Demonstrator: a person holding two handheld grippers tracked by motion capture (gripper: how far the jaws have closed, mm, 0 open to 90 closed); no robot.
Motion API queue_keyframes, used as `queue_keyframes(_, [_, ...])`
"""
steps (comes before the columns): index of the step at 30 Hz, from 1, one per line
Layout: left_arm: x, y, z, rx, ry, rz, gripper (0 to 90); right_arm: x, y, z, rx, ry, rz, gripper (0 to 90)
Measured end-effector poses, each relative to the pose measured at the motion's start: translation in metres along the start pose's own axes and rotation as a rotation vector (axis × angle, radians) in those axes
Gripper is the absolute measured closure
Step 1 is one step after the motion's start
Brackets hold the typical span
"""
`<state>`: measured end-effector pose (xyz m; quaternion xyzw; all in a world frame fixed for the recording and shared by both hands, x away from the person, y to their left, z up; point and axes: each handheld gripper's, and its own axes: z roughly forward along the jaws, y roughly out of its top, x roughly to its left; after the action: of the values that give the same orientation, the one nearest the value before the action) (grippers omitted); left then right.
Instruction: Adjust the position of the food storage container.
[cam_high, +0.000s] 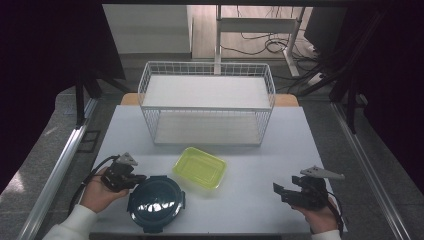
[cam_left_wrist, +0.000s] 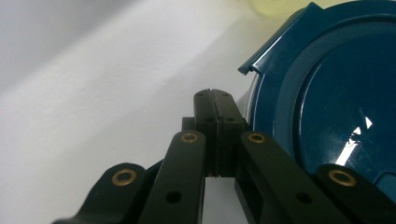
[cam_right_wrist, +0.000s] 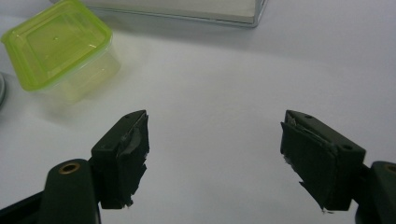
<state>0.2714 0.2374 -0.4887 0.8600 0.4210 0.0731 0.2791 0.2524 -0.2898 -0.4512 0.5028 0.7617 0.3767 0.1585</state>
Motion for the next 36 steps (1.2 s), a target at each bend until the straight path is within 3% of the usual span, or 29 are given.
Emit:
queue_keyframes(2, [0.002, -0.001, -0.001, -0.014, -0.017, -0.008, 90.0, 0.000, 0.000, 0.000, 0.001, 0.001, -0.001, 23.5])
queue_keyframes(3, [0.004, -0.003, -0.006, -0.022, 0.017, -0.025, 90.0, 0.000, 0.000, 0.001, 0.002, 0.002, -0.004, 23.4])
queue_keyframes(4, [0.004, -0.003, -0.006, -0.022, 0.017, -0.025, 90.0, 0.000, 0.000, 0.001, 0.002, 0.002, -0.004, 23.4])
queue_keyframes(8, [0.012, -0.018, -0.024, -0.047, 0.015, -0.126, 90.0, -0.001, 0.000, -0.001, -0.001, 0.001, -0.003, 23.4])
queue_keyframes(13, [0.002, -0.048, -0.030, 0.019, -0.009, -0.167, 90.0, 0.000, -0.002, 0.000, 0.003, 0.001, -0.004, 23.4])
queue_keyframes(17, [-0.004, -0.056, -0.029, 0.015, -0.051, -0.176, 90.0, 0.001, -0.001, 0.000, 0.005, 0.001, -0.007, 23.4])
queue_keyframes(24, [-0.011, -0.060, -0.018, 0.020, -0.039, -0.150, 90.0, 0.000, 0.000, 0.004, 0.011, 0.005, -0.005, 23.4])
queue_keyframes(30, [-0.011, -0.059, -0.015, 0.009, -0.051, -0.152, 90.0, 0.001, 0.001, 0.005, 0.011, 0.007, -0.011, 23.4])
queue_keyframes(36, [-0.021, -0.051, -0.012, 0.004, -0.072, -0.132, 90.0, 0.000, 0.001, 0.005, 0.013, 0.009, -0.008, 23.4])
